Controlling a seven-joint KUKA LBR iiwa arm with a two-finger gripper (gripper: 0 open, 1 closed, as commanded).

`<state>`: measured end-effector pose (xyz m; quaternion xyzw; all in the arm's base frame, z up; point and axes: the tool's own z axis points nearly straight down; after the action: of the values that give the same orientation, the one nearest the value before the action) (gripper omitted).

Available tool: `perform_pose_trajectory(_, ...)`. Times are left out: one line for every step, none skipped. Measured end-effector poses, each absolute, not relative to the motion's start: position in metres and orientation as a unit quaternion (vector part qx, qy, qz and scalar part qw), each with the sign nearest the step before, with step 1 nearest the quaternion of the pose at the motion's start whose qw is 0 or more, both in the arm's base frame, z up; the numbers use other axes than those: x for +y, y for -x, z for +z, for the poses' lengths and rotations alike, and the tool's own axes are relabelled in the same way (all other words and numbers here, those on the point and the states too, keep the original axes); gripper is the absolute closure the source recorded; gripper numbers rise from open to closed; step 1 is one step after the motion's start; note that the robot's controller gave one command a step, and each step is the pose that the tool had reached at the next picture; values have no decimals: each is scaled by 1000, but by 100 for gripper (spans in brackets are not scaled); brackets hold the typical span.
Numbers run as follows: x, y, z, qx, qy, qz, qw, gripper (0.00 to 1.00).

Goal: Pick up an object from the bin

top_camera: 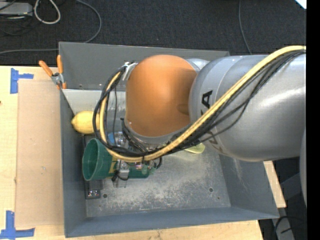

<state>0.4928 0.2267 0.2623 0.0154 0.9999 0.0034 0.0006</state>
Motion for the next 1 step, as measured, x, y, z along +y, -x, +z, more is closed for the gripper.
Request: perform_pose_trajectory(196,-481,289,999,-45,3,1,100)
